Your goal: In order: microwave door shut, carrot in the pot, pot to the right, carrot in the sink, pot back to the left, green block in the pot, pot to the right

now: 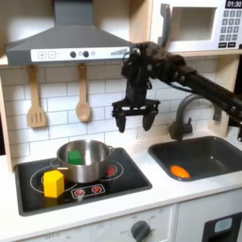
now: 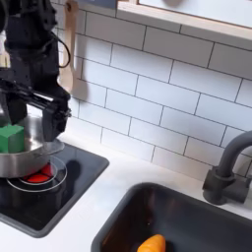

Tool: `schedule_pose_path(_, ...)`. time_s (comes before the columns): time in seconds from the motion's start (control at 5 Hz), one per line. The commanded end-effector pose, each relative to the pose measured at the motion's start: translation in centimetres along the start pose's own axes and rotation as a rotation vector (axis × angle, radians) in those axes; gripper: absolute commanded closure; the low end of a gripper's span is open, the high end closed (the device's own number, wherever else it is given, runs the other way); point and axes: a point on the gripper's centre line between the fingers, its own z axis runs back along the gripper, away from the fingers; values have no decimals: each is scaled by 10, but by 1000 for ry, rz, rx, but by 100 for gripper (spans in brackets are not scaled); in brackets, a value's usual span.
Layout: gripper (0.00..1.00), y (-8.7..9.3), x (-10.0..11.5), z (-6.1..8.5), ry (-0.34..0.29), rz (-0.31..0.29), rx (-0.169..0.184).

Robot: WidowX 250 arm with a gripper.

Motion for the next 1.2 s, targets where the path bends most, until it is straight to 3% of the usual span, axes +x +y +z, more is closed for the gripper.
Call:
schedule_pose_path(0.0,0,-18,-6,36,-108,-65,-45)
schedule_pose_path(0.2,0,-23,-2,44,-182,-91,-78)
schedule_pose_path(0.4,0,-26,5,47,-245,-142,-88)
schedule_pose_path(0.6,0,-29,17,50,-317,-160,-116)
schedule_pose_path(1.0,0,-42,31,70,-441,-173,-165)
